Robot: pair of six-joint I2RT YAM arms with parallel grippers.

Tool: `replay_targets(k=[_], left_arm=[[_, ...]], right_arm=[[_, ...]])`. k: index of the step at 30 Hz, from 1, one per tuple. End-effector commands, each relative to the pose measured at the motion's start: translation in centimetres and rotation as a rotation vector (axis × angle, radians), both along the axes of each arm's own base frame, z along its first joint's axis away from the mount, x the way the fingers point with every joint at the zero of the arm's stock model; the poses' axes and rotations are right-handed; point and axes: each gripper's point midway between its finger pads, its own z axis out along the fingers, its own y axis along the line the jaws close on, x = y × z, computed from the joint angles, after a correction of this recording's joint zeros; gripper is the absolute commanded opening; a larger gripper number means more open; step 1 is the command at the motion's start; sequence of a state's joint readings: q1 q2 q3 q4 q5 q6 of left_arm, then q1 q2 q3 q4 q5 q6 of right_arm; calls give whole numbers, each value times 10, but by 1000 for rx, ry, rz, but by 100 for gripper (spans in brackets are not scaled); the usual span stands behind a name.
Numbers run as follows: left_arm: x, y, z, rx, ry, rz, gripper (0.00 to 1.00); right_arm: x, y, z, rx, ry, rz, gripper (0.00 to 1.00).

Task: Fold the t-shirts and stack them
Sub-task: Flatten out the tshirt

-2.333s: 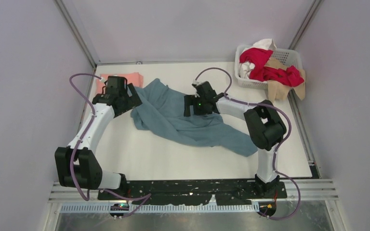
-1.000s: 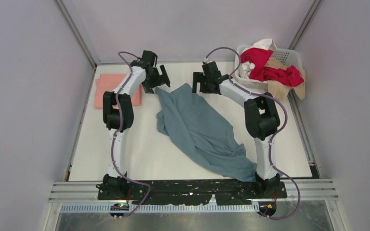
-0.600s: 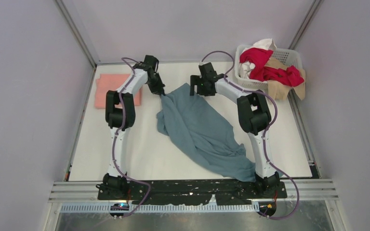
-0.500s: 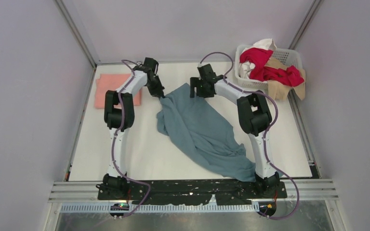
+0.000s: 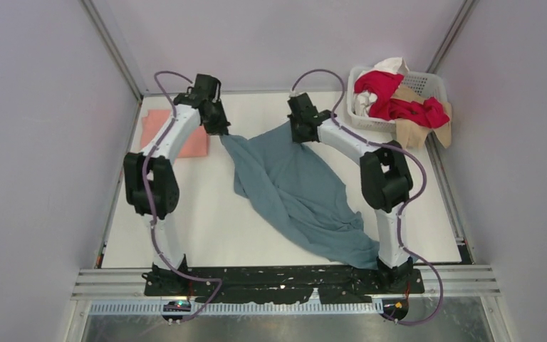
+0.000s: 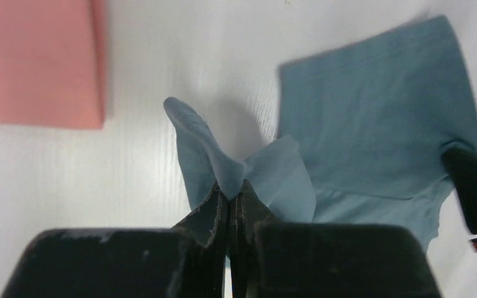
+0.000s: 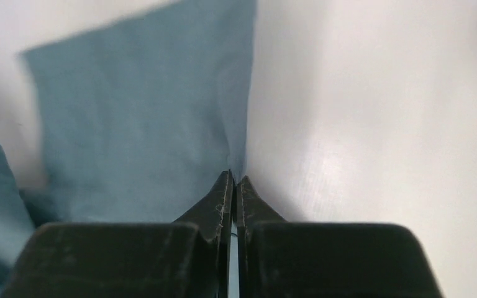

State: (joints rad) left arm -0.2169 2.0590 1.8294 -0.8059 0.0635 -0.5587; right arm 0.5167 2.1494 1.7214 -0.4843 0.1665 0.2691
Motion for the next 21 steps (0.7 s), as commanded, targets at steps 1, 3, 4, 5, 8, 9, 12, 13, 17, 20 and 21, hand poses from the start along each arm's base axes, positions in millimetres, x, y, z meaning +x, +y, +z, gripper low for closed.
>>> replay_targets(k=[1,3,4,5,8,9,12,13,17,20,21], left_arm=[[-40,45,145,118,-366,53,0],[-70,56,198,100,-525,81,0],[-86,60,220,86,-592,92,0],[-100,63,238,71,-651,94,0],[-150,73,292,28,-820,106,0],[-167,80,309,28,-879,120,0],[-217,105,353,40,-1026,201,0],[-235,111,366,40,-1074,211,0],[-299,120,408,8,-1248,184,0],[-338,115,436,-44,-1370,125,0],[-347,113,445,-61,-1398,105,0]], right_arm=[[12,-52,211,12,-493,-136,6],[-10,-72,260,22,-591,-160,6],[-27,-82,295,59,-657,-165,6],[-38,-85,304,67,-675,-143,6],[-97,-109,382,175,-846,-110,6],[-123,-118,410,213,-908,-87,6],[-172,-141,461,272,-1036,-68,6],[-196,-154,483,289,-1092,-65,6],[-257,-183,530,347,-1221,-54,6],[-296,-186,553,409,-1294,37,6],[-306,-187,556,419,-1303,60,6]])
